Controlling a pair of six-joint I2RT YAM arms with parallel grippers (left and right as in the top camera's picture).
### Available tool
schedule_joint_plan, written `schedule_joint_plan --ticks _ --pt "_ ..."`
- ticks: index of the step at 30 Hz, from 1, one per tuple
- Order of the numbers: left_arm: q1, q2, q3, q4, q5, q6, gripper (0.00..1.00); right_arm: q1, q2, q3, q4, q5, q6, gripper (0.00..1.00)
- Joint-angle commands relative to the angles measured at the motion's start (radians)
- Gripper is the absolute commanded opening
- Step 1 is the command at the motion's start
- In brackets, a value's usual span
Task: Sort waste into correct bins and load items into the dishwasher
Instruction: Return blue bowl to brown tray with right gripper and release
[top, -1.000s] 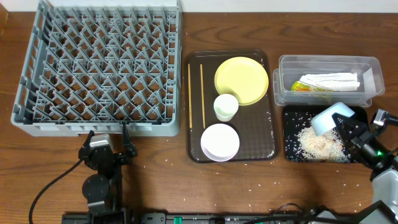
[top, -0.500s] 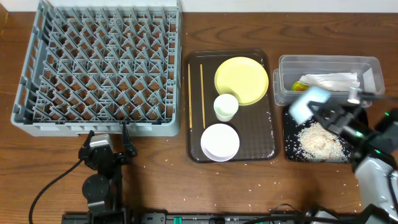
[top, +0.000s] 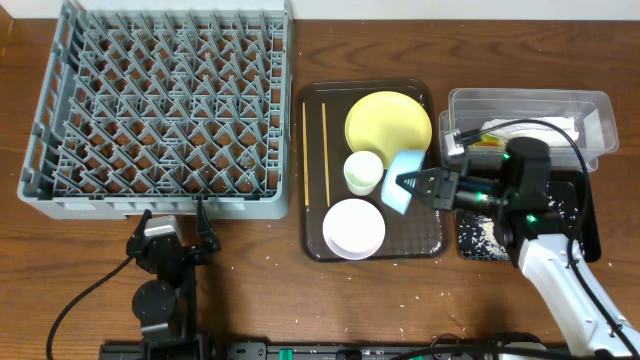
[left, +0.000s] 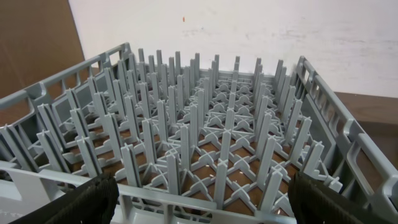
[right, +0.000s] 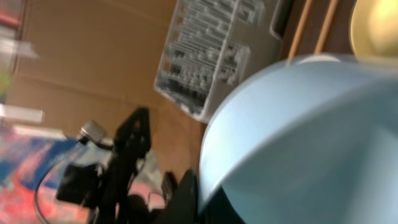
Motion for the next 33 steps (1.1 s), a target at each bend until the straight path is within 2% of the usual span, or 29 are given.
schedule_joint_plan --ticks 1,4,7,13,18,30,31,33 --pt "0.006 -0.006 -0.016 -0.036 0.003 0.013 0.88 0.069 -0.01 0.172 -0.264 0.238 -0.251 0.02" --pt "0.006 -0.006 -0.016 -0.036 0.003 0.013 0.88 0.138 -0.01 0.321 -0.524 0.466 -0.371 0.01" --pt "0.006 -0.006 -0.016 -0.036 0.003 0.013 0.88 0.207 -0.01 0.409 -0.657 0.644 -0.406 0.01" --pt "0.006 -0.006 -0.016 -0.036 0.003 0.013 0.88 0.328 0.024 0.425 -0.742 0.83 -0.405 0.01" --pt "0.006 -0.006 -0.016 -0.036 0.003 0.013 0.88 0.377 0.129 0.425 -0.779 0.882 -0.406 0.01" --pt "0.006 -0.006 -0.016 -0.036 0.003 0.013 0.88 0.384 0.398 0.426 -0.771 0.831 -0.447 0.01" --pt "0.006 -0.006 -0.016 -0.036 0.003 0.013 0.88 0.384 0.406 0.425 -0.773 0.826 -0.447 0.02" --pt "0.006 -0.006 -0.016 -0.036 0.003 0.013 0.88 0.384 0.412 0.425 -0.779 0.825 -0.447 0.13"
